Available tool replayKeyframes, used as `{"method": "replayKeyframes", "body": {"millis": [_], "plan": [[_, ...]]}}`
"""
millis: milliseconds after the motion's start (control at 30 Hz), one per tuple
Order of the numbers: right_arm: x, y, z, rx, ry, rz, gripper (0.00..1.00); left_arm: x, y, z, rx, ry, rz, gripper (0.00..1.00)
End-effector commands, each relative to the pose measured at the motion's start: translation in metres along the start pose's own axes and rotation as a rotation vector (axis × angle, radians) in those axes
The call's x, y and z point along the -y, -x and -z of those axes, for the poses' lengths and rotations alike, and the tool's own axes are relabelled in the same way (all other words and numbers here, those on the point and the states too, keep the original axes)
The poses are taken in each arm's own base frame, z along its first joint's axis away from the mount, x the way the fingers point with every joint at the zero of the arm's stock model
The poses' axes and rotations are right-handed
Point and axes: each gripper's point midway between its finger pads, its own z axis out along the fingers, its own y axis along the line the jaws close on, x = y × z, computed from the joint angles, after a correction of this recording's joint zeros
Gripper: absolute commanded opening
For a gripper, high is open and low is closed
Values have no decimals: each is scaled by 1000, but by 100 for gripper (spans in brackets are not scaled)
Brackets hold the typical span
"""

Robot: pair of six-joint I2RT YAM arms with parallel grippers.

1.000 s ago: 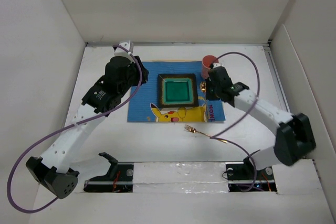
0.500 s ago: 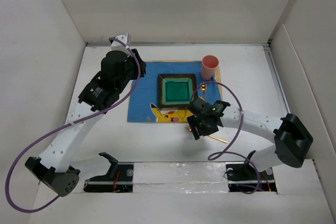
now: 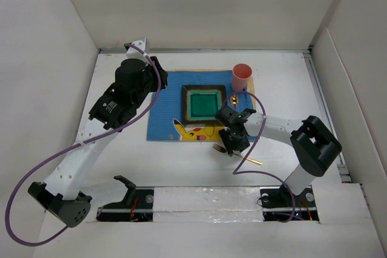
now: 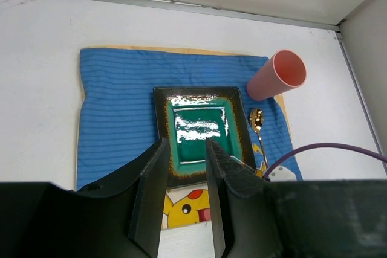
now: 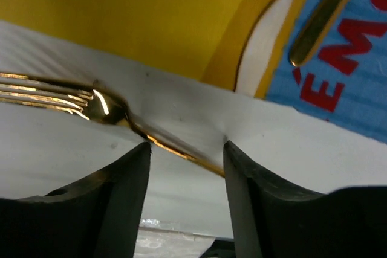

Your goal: Set the dinner table for one person

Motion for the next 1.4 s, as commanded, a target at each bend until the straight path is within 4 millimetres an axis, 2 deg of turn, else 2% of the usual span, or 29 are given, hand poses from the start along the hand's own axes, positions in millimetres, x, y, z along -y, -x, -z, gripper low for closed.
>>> {"method": "replayKeyframes", "body": {"millis": [0, 67, 133, 200, 267, 333, 367, 400, 467, 500, 567, 600, 633, 667, 700, 733, 800, 833, 900, 933, 967, 1067, 1133, 1167, 1200, 1233, 1267, 1300, 1367], "plan": [[-20, 18, -4, 45, 89, 28, 49, 1, 18, 13, 61, -7, 22, 28], [-33, 10, -10, 18, 101, 48, 43, -2, 18, 14, 62, 9, 21, 28], [-43, 4, -16, 13, 113, 52, 30, -4, 19, 16, 65, 16, 21, 28], [-65, -14, -19, -24, 170, 64, 13, -7, 20, 19, 73, 27, 22, 27], [-83, -24, -21, -28, 188, 67, 3, -9, 20, 20, 77, 36, 21, 27], [-96, -26, -17, -17, 194, 73, 0, -12, 17, 21, 71, 44, 18, 27], [-111, -22, -5, 13, 195, 76, 0, -16, 16, 20, 68, 60, 17, 27], [-111, -22, -5, 13, 195, 76, 0, -16, 16, 20, 68, 60, 17, 27], [-123, -11, 11, 57, 217, 76, 0, -17, 15, 21, 66, 63, 19, 27], [-137, 3, 28, 98, 252, 80, 0, -19, 12, 20, 58, 66, 16, 27], [-145, 24, 44, 159, 261, 69, 0, -19, 11, 20, 56, 66, 15, 27], [-157, 44, 64, 216, 292, 64, 0, -19, 11, 21, 58, 66, 16, 27], [-162, 59, 73, 255, 296, 58, 0, -19, 11, 20, 58, 65, 16, 27], [-165, 74, 80, 287, 301, 57, 0, -18, 13, 21, 62, 63, 14, 27], [-165, 90, 75, 293, 287, 40, 0, -18, 16, 22, 69, 62, 15, 27], [-177, 121, 97, 363, 319, 23, 0, -17, 18, 23, 73, 58, 15, 27], [-181, 150, 103, 403, 297, 19, 0, -15, 20, 24, 75, 54, 10, 27], [-183, 181, 104, 450, 278, -11, 0, -15, 20, 24, 73, 53, 10, 27], [-186, 208, 101, 473, 284, -51, 0, -14, 20, 26, 71, 42, 12, 27], [-183, 221, 80, 453, 274, -83, 0, -13, 18, 27, 67, 34, 13, 27], [-189, 238, 87, 483, 305, -104, 0, -12, 19, 29, 71, 28, 22, 27], [-189, 271, 70, 506, 310, -177, 0, -10, 16, 31, 64, 8, 34, 27], [-192, 285, 64, 522, 326, -204, 0, -10, 13, 32, 57, 4, 42, 27], [-196, 286, 49, 503, 323, -218, 0, -10, 12, 33, 57, 2, 42, 27], [-196, 303, 53, 530, 330, -255, 0, -10, 10, 34, 46, 1, 41, 27], [-196, 303, 53, 531, 330, -255, 0, -10, 10, 34, 46, 1, 41, 27], [-199, 303, 37, 508, 323, -259, 0, -11, 8, 35, 42, 2, 40, 27], [-199, 314, 44, 528, 341, -274, 0, -12, 6, 35, 35, 2, 37, 27], [-201, 319, 32, 525, 332, -298, 0, -12, 3, 36, 26, -3, 36, 27]]}}
